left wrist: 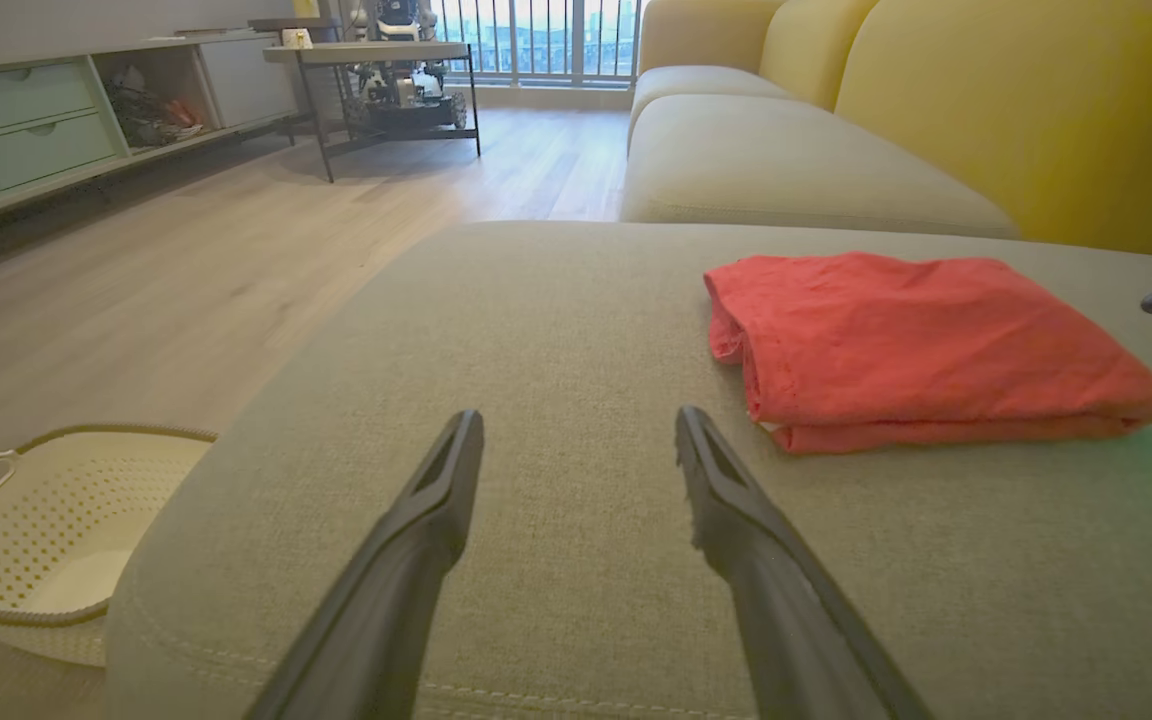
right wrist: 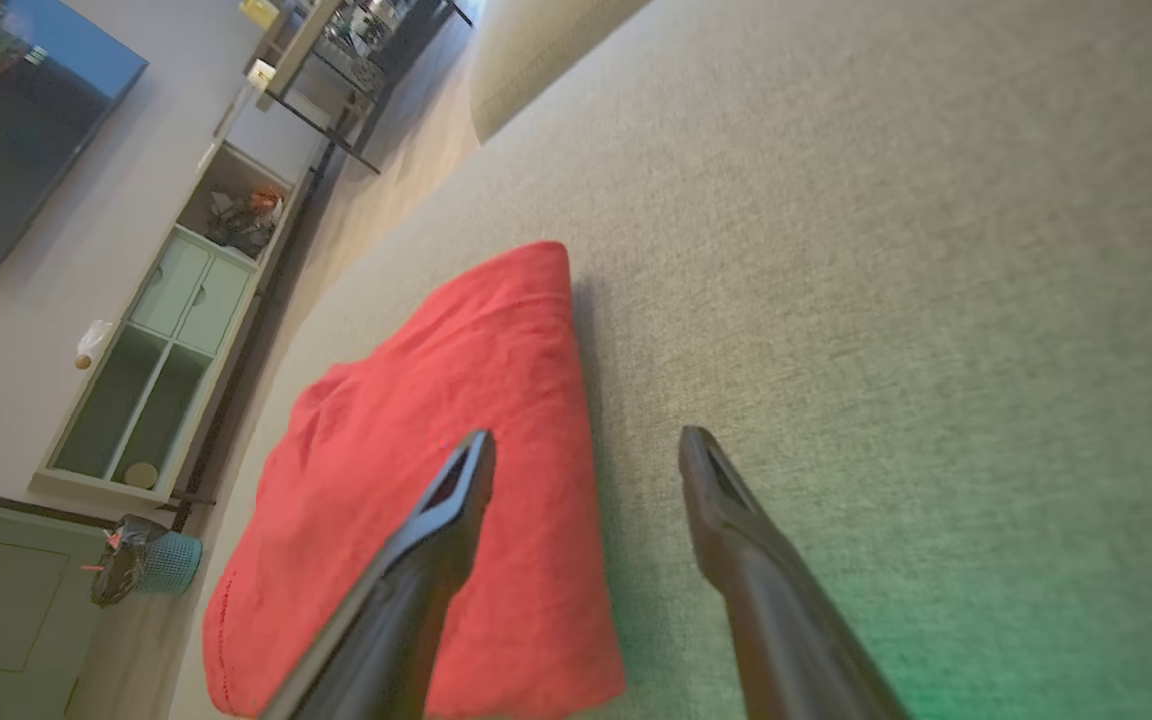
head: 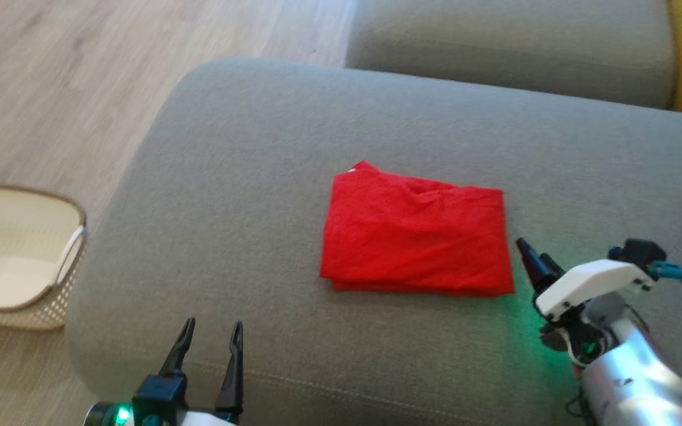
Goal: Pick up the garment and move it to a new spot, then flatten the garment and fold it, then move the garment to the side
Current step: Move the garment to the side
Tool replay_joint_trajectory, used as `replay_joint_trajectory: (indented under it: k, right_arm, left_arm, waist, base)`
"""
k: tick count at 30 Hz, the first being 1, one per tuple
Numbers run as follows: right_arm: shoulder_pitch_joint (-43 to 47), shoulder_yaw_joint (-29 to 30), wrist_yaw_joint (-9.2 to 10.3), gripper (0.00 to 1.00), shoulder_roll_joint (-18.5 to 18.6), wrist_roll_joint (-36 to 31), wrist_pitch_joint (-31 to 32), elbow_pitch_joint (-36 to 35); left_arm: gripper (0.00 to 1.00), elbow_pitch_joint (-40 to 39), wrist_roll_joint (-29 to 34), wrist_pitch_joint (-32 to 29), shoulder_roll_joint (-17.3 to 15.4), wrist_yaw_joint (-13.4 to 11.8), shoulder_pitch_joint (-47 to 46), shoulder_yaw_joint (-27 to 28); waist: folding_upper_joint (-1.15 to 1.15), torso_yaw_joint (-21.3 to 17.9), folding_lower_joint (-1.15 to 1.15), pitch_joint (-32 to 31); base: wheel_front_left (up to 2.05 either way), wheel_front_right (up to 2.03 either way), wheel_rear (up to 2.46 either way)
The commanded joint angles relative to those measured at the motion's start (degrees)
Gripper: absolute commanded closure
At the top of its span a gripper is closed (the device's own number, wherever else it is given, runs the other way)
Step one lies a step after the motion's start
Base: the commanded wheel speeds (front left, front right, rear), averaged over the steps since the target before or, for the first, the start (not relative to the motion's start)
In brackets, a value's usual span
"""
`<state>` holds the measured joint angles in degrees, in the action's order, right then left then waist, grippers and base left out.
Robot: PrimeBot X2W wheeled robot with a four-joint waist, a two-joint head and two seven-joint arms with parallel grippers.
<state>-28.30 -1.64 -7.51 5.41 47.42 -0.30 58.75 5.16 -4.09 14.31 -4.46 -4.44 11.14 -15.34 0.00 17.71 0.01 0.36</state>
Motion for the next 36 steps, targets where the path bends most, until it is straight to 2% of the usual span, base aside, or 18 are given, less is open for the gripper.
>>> replay_joint_trajectory:
  k: [1,2,7,10,11,12,14,15,16,23,29,34,36]
  right_arm:
    - [-3.2,-0.9,0.02,0.22,0.5,0.8,0.5,-1.1]
    - [-3.6,-0.6,0.02,0.26,0.8,1.7,1.1,-0.5]
    - [-5.3,-0.1,0.02,0.09,1.3,5.2,3.8,1.4]
    - [-5.5,-0.8,0.02,0.05,1.1,6.1,4.9,2.4]
    - [-5.5,-1.3,0.02,0.08,1.0,6.2,5.2,2.7]
    - [-5.4,-1.6,0.02,0.16,0.9,6.4,5.6,2.9]
    - [-5.3,-2.2,0.02,0.59,0.6,6.9,5.9,3.0]
    - [-5.2,-2.6,0.02,0.91,0.5,7.2,6.1,2.9]
    - [-5.1,-2.9,0.02,1.00,0.4,7.5,6.2,2.8]
    - [-4.9,-7.0,0.02,1.00,1.7,7.9,4.4,-2.1]
    - [-6.3,-11.0,0.02,1.00,5.3,6.3,2.4,-5.9]
    - [-8.7,-11.7,0.02,1.00,9.3,5.7,1.1,-7.4]
    - [-9.1,-11.5,0.02,1.00,10.2,5.6,0.8,-7.5]
  left_arm:
    - [0.00,-1.5,0.1,0.7,0.7,0.3,-3.2,1.6]
    - [0.00,-1.3,0.1,0.7,0.8,0.3,-3.5,1.5]
    - [0.00,-0.6,0.1,0.7,0.9,0.3,-4.3,1.3]
    - [0.00,-0.4,0.2,0.7,0.9,0.4,-4.7,1.4]
    - [0.00,-0.4,0.2,0.7,0.9,0.3,-4.8,1.4]
    - [0.00,-0.4,0.2,0.7,1.0,0.3,-4.9,1.5]
    - [0.00,-0.4,0.2,0.7,1.0,0.2,-5.1,1.5]
    - [0.00,-0.4,0.2,0.7,1.0,0.2,-5.2,1.5]
    - [0.00,-0.4,0.2,0.7,1.0,0.1,-5.3,1.5]
    - [0.00,-0.8,-0.1,0.7,1.2,-0.1,-5.3,1.9]
    - [0.00,-0.9,-0.2,0.7,1.2,-0.2,-5.6,2.4]
    - [0.00,-1.8,-0.9,0.7,1.3,-0.1,-6.5,2.7]
    - [0.00,-1.9,-0.8,0.7,1.4,0.0,-6.6,2.8]
  waist:
    - [0.00,1.6,-0.01,1.5]
    - [0.00,2.0,-0.01,1.8]
    - [0.00,3.2,-0.01,3.0]
    - [0.00,3.5,-0.01,3.3]
    - [0.00,3.6,-0.01,3.4]
    - [0.00,3.5,-0.01,3.4]
    - [0.00,3.4,-0.01,3.6]
    - [0.00,3.3,-0.01,3.6]
    - [0.00,3.1,-0.01,3.7]
    - [0.00,-0.3,-0.01,4.1]
    - [0.00,-6.2,-0.01,4.5]
    - [0.00,-10.9,-0.01,4.8]
    - [0.00,-11.7,-0.01,4.9]
  base:
    - [0.00,0.00,0.00]
    - [0.00,0.00,0.00]
    - [0.00,0.00,0.00]
    - [0.00,0.00,0.00]
    - [0.00,0.00,0.00]
    - [0.00,0.00,0.00]
    - [0.00,0.00,0.00]
    - [0.00,0.00,0.00]
    - [0.00,0.00,0.00]
    - [0.00,0.00,0.00]
    - [0.00,0.00,0.00]
    - [0.00,0.00,0.00]
    - [0.00,0.00,0.00]
